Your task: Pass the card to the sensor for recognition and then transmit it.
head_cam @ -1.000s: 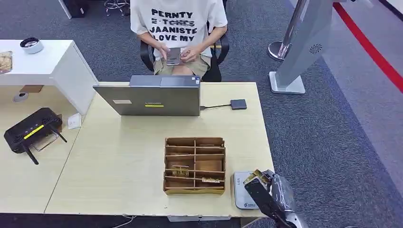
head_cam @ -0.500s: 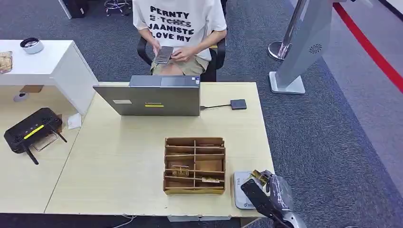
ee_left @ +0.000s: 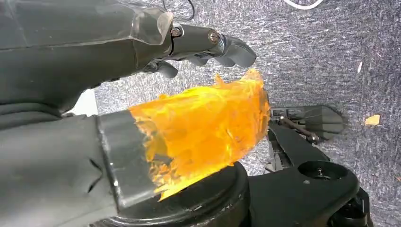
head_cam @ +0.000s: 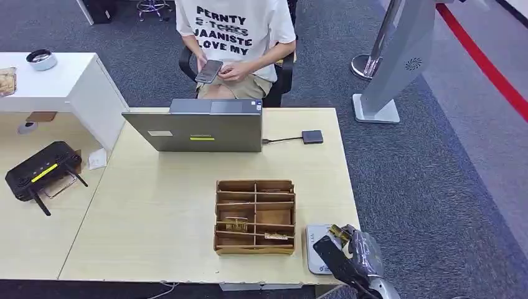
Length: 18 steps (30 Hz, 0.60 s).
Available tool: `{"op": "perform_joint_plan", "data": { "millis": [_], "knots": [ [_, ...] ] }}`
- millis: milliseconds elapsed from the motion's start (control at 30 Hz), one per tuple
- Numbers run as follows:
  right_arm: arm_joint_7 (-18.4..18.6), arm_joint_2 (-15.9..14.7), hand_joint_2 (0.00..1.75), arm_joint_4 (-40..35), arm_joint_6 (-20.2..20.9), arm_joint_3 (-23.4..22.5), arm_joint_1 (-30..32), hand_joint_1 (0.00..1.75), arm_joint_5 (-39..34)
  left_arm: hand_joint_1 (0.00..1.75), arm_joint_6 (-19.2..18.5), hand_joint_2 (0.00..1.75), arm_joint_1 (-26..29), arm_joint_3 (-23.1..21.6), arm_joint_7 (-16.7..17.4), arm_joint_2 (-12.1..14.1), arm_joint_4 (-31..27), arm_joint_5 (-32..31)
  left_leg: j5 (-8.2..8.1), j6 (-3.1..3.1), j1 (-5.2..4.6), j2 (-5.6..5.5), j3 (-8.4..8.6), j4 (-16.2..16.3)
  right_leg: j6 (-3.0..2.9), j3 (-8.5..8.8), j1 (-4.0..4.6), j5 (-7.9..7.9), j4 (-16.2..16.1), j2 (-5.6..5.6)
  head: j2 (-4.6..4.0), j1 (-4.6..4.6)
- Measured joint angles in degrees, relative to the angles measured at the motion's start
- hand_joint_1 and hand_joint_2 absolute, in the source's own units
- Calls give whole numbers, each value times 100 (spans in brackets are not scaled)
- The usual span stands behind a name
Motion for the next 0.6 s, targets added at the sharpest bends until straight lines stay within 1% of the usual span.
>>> {"op": "perform_joint_plan", "data": {
  "millis": [433,600],
  "knots": [
    [179,-33,175,164,-105,162,-47,175,197,0,5,0,0,0,0,-9,0,-7,0,0,0,0,1,0,0,1,0,0,0,0,0,0],
    [372,-63,175,267,-131,273,-105,175,403,0,13,0,0,0,0,-13,0,-15,0,0,0,0,5,0,0,5,0,0,0,0,0,0]
  ]
}}
